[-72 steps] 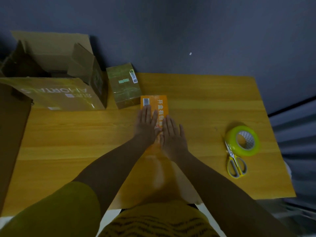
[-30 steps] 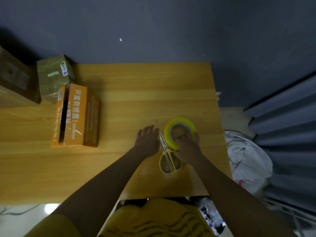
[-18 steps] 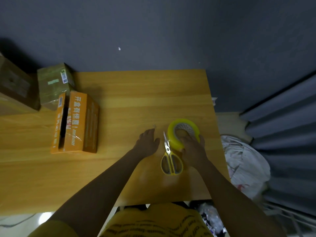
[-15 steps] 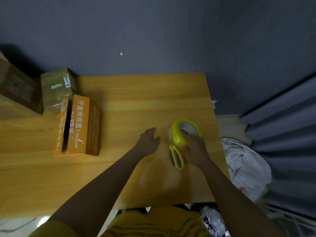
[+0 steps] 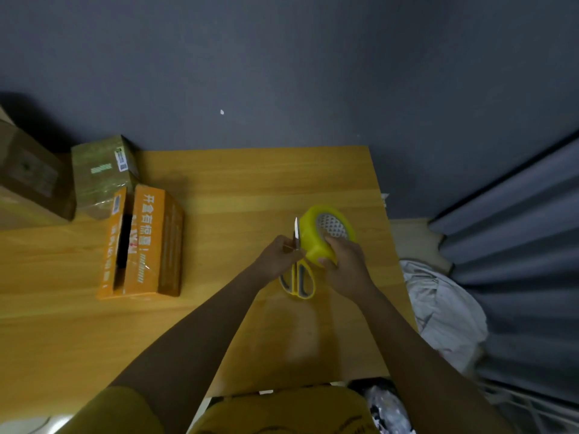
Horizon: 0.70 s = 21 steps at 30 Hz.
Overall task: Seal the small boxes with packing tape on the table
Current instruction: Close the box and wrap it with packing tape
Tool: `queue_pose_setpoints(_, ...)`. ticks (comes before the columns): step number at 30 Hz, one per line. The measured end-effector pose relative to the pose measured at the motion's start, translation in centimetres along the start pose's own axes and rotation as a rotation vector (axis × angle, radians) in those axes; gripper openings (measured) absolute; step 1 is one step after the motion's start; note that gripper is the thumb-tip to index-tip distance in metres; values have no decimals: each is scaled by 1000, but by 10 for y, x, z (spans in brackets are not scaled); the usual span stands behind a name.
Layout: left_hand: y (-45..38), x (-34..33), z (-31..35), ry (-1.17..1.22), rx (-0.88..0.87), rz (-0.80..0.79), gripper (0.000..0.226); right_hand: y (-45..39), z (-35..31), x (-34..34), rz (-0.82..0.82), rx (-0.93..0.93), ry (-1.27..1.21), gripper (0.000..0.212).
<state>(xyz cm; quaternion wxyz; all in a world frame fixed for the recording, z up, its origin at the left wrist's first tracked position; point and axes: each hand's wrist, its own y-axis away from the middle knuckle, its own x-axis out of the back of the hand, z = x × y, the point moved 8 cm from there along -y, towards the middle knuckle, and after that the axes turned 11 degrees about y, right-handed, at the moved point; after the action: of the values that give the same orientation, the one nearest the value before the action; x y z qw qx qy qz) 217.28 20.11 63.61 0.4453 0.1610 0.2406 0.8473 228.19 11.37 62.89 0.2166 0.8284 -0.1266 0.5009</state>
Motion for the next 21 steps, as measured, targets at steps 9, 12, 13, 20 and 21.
queue_pose_setpoints(9,9,19,-67,-278,158,17,26,29,-27,-26,14,-1,427,52)
queue_pose_setpoints(12,11,19,-85,-304,238,21,25,31,-30,-44,24,4,508,70)
queue_pose_setpoints(13,14,18,-90,-307,258,12,26,31,-30,-50,4,2,530,72)
queue_pose_setpoints(20,26,70,-125,-275,304,108,35,34,19,-70,-89,-164,563,70)
queue_pose_setpoints(21,25,75,-130,-318,309,94,36,32,24,-70,-84,-154,557,69)
